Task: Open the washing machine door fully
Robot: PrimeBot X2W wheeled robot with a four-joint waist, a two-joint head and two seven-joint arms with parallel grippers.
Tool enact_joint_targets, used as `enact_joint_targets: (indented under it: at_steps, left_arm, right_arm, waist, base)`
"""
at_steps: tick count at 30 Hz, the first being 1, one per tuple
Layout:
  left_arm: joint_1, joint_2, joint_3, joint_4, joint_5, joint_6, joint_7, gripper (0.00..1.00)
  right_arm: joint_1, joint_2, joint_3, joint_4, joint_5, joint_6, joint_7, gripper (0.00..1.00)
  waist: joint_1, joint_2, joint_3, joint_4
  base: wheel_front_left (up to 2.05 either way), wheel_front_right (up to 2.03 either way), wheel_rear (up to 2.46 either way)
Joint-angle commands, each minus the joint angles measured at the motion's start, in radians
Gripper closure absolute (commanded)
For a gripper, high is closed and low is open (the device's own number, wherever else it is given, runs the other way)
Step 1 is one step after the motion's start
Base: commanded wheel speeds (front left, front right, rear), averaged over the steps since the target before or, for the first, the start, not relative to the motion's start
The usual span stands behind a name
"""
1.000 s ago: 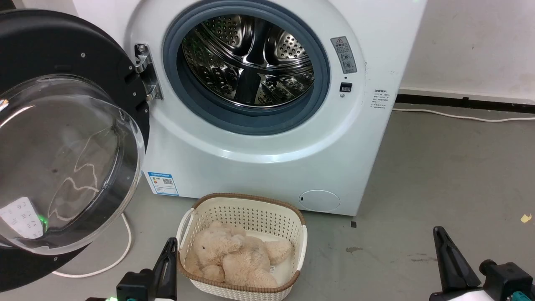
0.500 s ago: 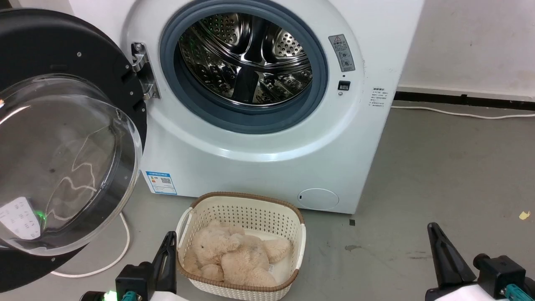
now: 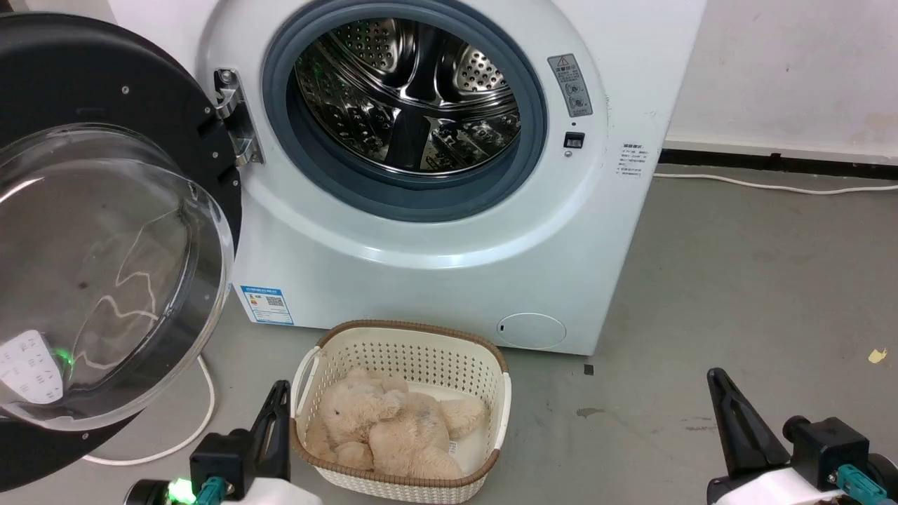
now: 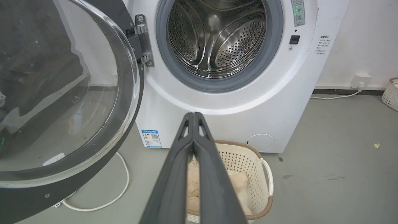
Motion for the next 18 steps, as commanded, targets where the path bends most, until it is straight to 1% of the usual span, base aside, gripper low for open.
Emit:
enact_joint_targets:
  at_steps: [1, 18]
  left_arm:
    - [-0.020, -0.008, 0.005, -0.005, 0.007, -0.006, 0.007, 1.00]
    - [-0.039, -0.026, 0.037, -0.017, 0.036, -0.024, 0.046, 1.00]
  right_arm:
    - [-0.016, 0.000, 0.003, -0.003, -0.009, 0.000, 0.007, 1.00]
    - [-0.038, 0.000, 0.016, -0.005, -0.029, 0.001, 0.046, 1.00]
  waist:
    - [0.0000, -0.0001, 0.001, 0.000]
    - [0.0000, -0.0001, 0.008, -0.008]
  base:
    - [0.00, 0.00, 0.00]
    - [0.00, 0.00, 0.00]
